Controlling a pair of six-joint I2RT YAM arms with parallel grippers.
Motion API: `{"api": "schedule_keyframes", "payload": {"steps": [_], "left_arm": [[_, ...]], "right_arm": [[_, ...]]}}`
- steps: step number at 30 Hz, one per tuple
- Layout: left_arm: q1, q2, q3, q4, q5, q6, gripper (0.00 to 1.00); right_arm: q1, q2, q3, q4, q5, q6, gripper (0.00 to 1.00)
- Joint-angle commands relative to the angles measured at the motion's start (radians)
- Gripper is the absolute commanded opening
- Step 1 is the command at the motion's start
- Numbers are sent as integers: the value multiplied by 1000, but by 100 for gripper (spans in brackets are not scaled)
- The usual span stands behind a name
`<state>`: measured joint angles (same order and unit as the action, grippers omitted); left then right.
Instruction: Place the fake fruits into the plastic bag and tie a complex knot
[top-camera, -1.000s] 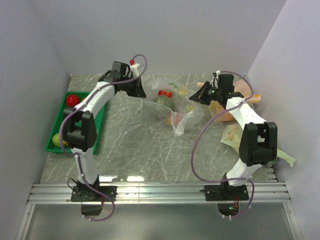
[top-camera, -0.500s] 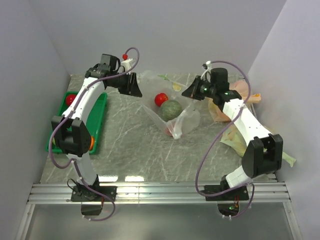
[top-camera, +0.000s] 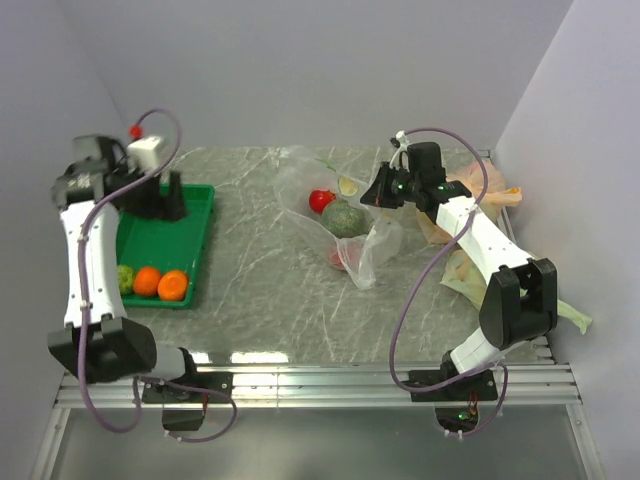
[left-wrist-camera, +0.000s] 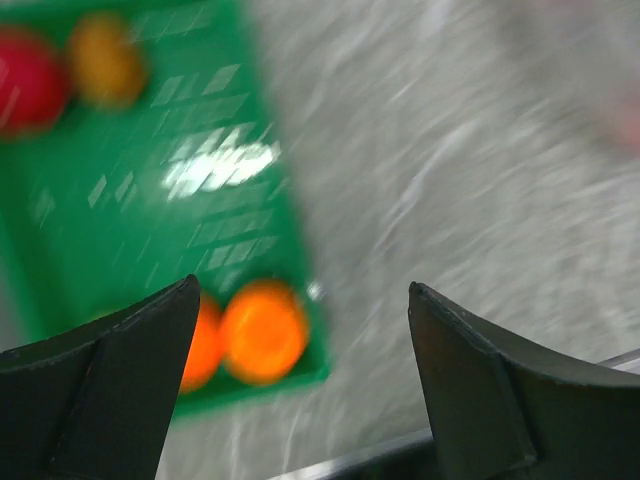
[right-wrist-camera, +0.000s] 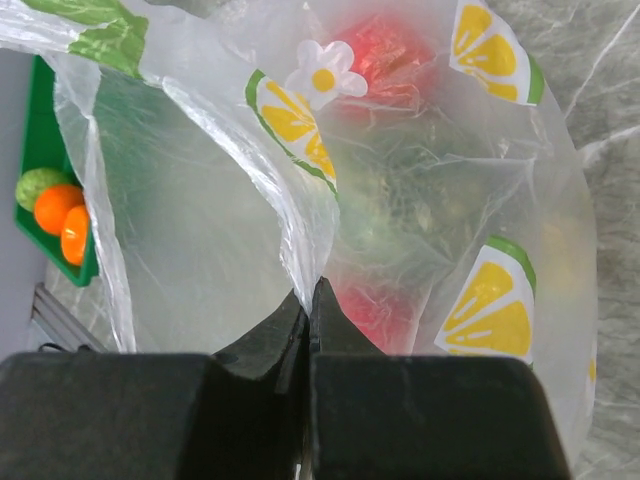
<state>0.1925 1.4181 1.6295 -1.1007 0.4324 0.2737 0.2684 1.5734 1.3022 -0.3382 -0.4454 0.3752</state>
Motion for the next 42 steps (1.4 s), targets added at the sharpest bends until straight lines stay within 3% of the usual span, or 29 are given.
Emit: {"api": "schedule_keyframes", "payload": {"steps": [1, 4, 10, 15, 20, 26, 34, 42], "left_arm": [[187, -47, -132, -160, -118, 217, 91], [312, -71, -233, -174, -142, 353, 90], [403, -38, -361, -47, -222, 384, 86], [404, 47, -361, 54, -238, 358, 85], [403, 128, -370, 36, -210, 374, 83], [398, 139, -445, 102, -254, 360, 81], [380, 170, -505, 139, -238, 360, 69], [331, 255, -490, 200, -228, 326, 77]], "right_arm": [[-3, -7, 41, -57, 7, -68, 0], [-8, -4, 52, -68, 11, -82, 0], [-6, -15, 6, -48, -12, -62, 0], [-6, -10, 29, -67, -15, -76, 0], [-8, -7, 45, -74, -7, -79, 0], [-8, -4, 34, -58, -18, -55, 0], [-8, 5, 49, -68, -12, -56, 0], [-9, 4, 40, -70, -9, -58, 0]]}}
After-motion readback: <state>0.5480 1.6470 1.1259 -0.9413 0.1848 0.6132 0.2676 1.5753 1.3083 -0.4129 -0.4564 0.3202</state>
